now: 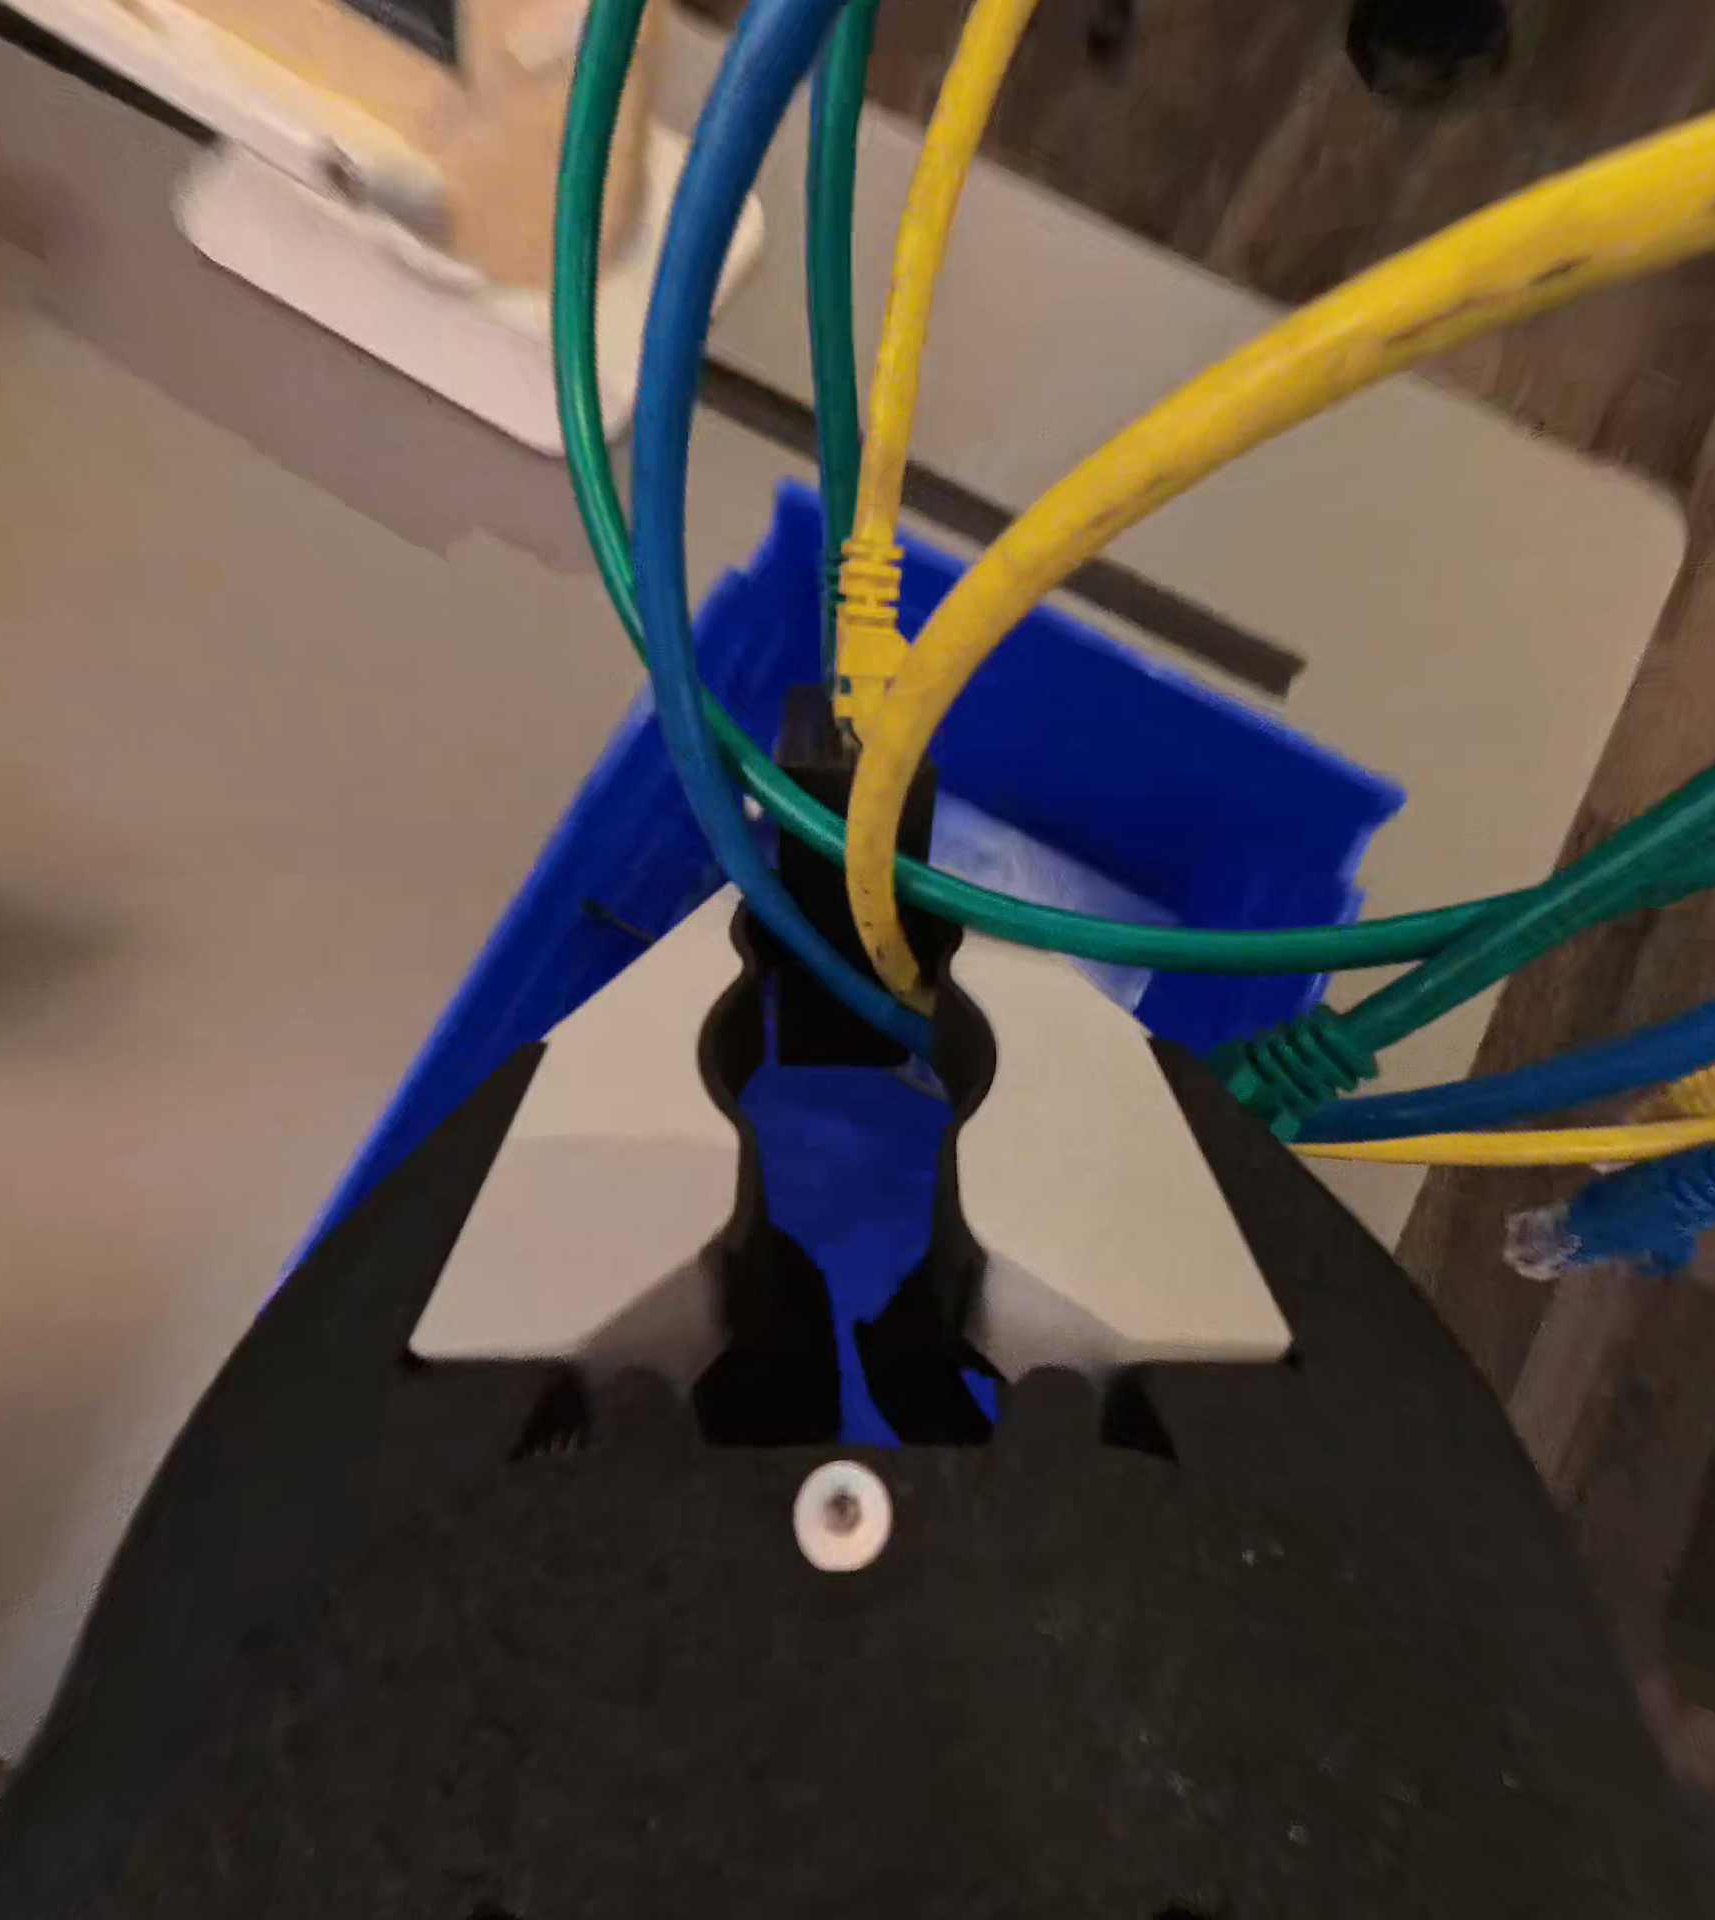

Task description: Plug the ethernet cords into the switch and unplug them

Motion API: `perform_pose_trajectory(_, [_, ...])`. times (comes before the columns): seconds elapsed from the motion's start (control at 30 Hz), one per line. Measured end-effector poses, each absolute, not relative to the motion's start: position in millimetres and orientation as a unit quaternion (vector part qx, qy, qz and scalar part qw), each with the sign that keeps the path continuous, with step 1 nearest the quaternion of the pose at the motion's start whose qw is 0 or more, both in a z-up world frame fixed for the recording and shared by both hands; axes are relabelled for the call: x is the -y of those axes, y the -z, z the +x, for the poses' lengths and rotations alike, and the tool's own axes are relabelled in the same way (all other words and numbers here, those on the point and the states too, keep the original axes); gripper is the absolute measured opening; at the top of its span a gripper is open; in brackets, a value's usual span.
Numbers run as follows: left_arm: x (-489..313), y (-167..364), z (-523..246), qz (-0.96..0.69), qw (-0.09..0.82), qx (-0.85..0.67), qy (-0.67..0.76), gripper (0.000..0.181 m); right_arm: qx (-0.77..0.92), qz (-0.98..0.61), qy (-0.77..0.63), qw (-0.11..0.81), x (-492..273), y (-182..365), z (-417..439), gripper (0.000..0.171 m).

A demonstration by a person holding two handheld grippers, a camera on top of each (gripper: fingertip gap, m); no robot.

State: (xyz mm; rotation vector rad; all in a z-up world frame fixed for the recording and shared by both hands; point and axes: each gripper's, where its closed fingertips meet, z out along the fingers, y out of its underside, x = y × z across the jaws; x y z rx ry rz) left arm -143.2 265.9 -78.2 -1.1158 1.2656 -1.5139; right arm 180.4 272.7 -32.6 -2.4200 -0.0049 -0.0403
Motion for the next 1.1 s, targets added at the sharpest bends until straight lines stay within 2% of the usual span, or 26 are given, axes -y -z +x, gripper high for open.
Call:
perform_pose_trajectory(0.27, [-264,79,-142,-0.444,0.426,-0.512,0.600,0.033,-0.079,-0.976,0.026,0.199,-285,128,175,0.027])
perform_pose_trajectory(0.5, [-263,81,-142,-0.446,0.421,-0.519,0.595,0.033,-0.101,-0.986,0.003,0.135,-291,153,172,0.027])
perform_pose_trajectory(0.63, [-257,85,-140,-0.445,0.419,-0.535,0.583,0.033,-0.090,-0.986,0.023,0.136,-291,153,172,0.028])
perform_pose_trajectory(0.73, [-257,89,-140,-0.450,0.427,-0.547,0.563,0.033,-0.074,-0.983,0.040,0.164,-285,140,168,0.048])
perform_pose_trajectory(0.87, [-253,92,-144,-0.460,0.437,-0.562,0.531,0.034,-0.062,-0.951,0.021,0.301,-270,80,144,0.057])
perform_pose_trajectory(1.0, [-234,78,-165,-0.492,0.407,-0.570,0.516,0.036,-0.068,-0.879,-0.011,0.471,-224,29,111,0.057])
perform_pose_trajectory(1.1, [-227,57,-193,-0.532,0.399,-0.582,0.468,0.036,-0.092,-0.831,0.019,0.549,-183,41,101,0.056])
